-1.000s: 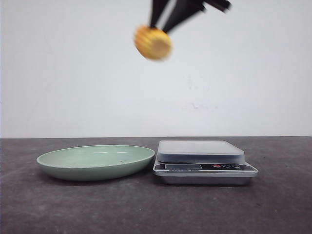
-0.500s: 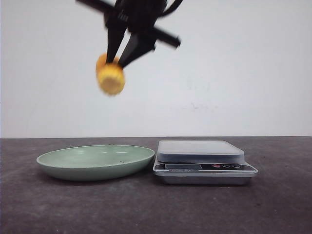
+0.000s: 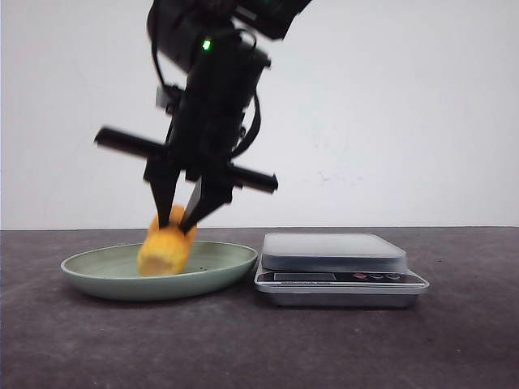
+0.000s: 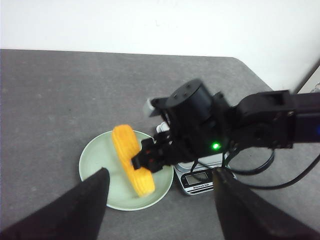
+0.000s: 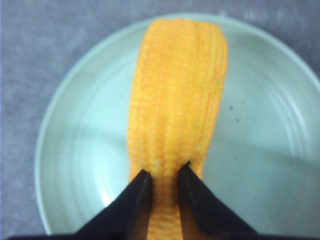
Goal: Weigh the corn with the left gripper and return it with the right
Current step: 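Lower the corn onto the plate and open the right gripper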
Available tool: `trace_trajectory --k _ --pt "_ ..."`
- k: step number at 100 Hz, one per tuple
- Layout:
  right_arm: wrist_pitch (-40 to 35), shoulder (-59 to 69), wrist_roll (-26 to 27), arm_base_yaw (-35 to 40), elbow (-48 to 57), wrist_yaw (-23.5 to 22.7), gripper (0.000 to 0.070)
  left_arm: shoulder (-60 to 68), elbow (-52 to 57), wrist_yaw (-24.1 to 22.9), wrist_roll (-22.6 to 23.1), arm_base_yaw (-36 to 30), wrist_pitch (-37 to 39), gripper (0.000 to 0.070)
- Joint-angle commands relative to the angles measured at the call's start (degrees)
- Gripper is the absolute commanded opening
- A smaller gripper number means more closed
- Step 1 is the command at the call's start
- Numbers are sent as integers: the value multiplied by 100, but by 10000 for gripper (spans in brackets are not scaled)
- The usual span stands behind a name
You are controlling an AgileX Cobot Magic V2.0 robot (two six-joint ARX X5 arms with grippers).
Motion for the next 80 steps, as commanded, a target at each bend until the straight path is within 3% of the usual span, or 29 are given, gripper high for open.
trace_trajectory --k 1,15,28,41,55,80 --pt "105 98 125 96 101 98 0 22 63 -24 -9 -66 13 394" --pt "131 98 118 118 98 219 30 22 63 -24 -9 -63 -22 393" --pt "129 98 120 118 98 267 276 22 63 -24 -7 -63 -39 393" --pt "138 98 118 125 98 273 419 22 63 -24 -4 -63 -59 394" --pt "160 96 83 131 101 275 434 22 63 -24 -2 -63 -76 393" --pt "35 -262 -428 127 131 332 458 20 63 -83 -7 -63 -190 393"
